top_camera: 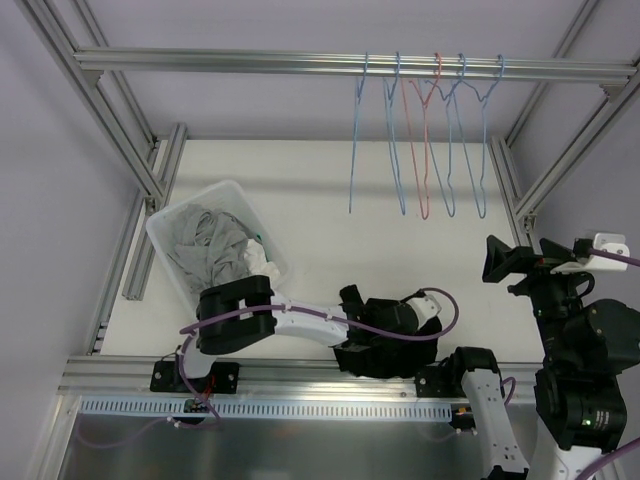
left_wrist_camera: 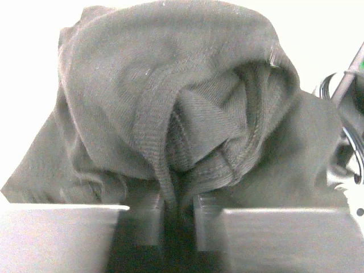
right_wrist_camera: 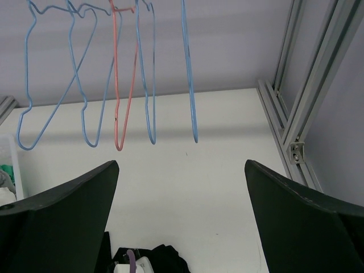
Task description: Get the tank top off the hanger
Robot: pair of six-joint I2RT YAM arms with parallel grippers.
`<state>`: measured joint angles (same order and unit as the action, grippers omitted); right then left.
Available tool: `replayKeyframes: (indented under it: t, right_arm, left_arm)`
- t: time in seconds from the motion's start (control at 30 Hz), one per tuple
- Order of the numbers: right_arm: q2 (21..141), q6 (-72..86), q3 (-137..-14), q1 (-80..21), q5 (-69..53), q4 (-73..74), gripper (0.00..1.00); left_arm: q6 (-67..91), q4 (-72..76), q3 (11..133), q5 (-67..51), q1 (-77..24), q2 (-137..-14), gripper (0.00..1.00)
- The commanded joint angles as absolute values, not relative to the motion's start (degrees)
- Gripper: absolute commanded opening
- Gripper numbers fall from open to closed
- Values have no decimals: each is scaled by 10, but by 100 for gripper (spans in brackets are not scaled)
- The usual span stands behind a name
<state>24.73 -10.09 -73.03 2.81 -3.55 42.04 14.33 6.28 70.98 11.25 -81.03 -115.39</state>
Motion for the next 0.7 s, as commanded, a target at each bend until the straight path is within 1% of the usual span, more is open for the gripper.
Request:
replayKeyframes:
  t: [0.0, 0.1, 0.13, 0.2, 0.23, 0.27, 0.33, 0.47, 0.57, 0.67]
  right_arm:
    - [231, -101, -757, 31, -51, 408, 99]
    - [225, -98, -761, 31, -49, 406, 100]
    - [224, -98, -759, 31, -49, 404, 100]
    - [227, -99, -752, 31, -51, 402, 99]
    - [228, -100, -751, 31, -54, 402, 100]
    - [229, -100, -745, 31, -57, 402, 99]
    - [229, -100, -742, 32, -61, 402, 99]
    - [229, -97, -738, 32, -59, 399, 99]
    - [229, -98, -738, 31, -61, 398, 99]
    - [229, -101, -738, 31, -58, 399, 100]
  left_arm:
    - [201, 25, 661, 145, -809, -1159, 0]
    - [224, 24, 620, 180, -809, -1111, 0]
    - [231, 21, 600, 194, -809, -1077, 0]
    - [236, 0, 586, 222, -809, -1038, 0]
    - [237, -22, 583, 258, -809, -1020, 0]
    - [243, -39, 583, 278, -809, -980, 0]
    - [248, -93, 589, 339, -809, -920, 0]
    - [260, -169, 608, 419, -809, -830, 0]
    - [280, -233, 638, 446, -803, -773, 0]
    - [307, -300, 671, 448, -780, -730, 0]
